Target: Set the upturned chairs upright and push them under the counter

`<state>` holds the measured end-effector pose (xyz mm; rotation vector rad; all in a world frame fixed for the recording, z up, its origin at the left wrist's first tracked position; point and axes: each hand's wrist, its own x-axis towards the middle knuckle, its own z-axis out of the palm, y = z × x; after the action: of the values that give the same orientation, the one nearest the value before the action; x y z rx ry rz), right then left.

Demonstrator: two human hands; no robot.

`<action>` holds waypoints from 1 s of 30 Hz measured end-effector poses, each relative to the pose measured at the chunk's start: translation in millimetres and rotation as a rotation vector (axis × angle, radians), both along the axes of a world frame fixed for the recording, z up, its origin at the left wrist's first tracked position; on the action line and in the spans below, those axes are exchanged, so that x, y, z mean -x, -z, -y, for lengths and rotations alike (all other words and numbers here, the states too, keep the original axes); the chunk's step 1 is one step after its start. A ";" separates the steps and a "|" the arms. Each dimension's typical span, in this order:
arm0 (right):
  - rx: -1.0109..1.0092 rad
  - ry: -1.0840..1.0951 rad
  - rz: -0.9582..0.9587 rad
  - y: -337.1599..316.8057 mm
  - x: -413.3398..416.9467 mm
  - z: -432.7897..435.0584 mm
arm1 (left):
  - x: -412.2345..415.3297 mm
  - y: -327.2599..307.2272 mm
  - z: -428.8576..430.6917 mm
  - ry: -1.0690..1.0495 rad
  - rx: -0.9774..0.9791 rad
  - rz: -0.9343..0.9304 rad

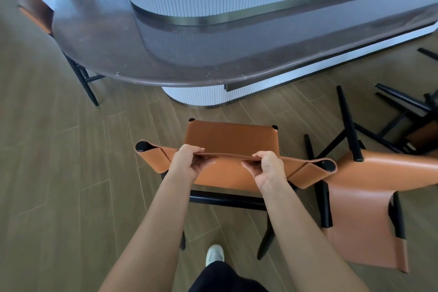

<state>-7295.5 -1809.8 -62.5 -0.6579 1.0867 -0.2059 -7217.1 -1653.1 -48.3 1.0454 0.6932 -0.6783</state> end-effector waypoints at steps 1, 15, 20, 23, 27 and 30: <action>0.003 0.001 -0.001 -3.2 -7.4 4.3 | -7.0 -2.7 3.9 0.009 0.009 0.007; -0.003 0.039 -0.018 -31.5 -75.1 39.3 | -79.1 -30.6 45.3 0.010 0.020 -0.012; 0.016 0.003 0.000 -35.8 -97.2 53.7 | -103.2 -37.7 58.7 0.026 -0.021 -0.019; 0.014 -0.034 0.002 -39.0 -112.0 65.8 | -117.1 -40.9 67.6 0.032 -0.054 -0.029; 0.025 -0.077 -0.017 -43.2 -135.4 82.5 | -139.3 -47.8 81.7 0.016 -0.082 -0.029; 0.030 -0.073 -0.011 -45.6 -150.5 90.5 | -153.5 -52.1 89.7 0.019 -0.090 -0.032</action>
<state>-7145.0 -1900.3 -16.9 -0.7247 1.0701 -0.1564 -7063.5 -1742.8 3.8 1.1270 0.7481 -0.6872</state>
